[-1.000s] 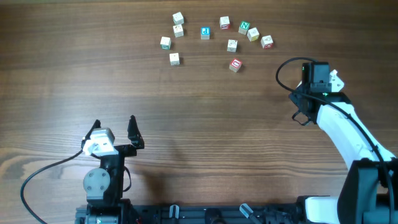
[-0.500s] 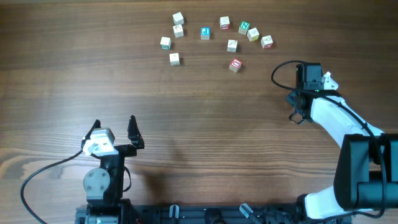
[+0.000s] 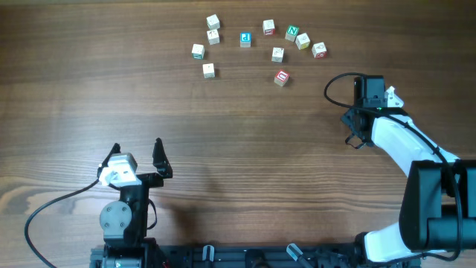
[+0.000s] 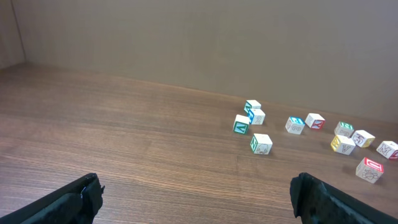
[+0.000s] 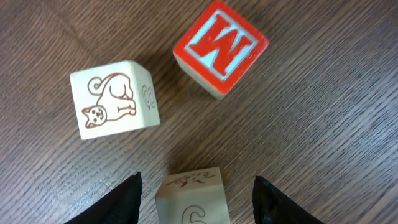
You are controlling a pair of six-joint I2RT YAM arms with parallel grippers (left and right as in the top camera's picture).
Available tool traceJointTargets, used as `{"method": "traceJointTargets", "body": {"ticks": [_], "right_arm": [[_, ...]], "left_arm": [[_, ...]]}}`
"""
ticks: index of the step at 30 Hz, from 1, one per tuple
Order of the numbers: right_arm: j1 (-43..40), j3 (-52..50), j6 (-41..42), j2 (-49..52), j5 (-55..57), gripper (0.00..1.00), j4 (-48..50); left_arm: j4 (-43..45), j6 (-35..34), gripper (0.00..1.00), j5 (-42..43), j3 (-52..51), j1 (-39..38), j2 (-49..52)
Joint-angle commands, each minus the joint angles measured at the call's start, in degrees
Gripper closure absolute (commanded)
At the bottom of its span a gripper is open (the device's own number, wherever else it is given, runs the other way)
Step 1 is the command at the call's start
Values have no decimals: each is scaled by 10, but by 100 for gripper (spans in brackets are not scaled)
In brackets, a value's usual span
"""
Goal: Form a circle
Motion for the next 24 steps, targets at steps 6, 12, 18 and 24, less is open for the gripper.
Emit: {"method": "traceJointTargets", "body": {"ticks": [6,12,18,24], "right_arm": [[-1,-8,-32,8,-39,48,-5],[-1,-16,-26,15,-38,57,0],[-2,-16,-25,15,-19,61,8],[-2,-16,-24,15,-4,65,16]], "left_arm": [[1,13,0,7,-3,4,-5],[1,13,0,7,-3,4,-5],[1,13,0,7,-3,4,-5],[1,13,0,7,-3,4,-5]]}}
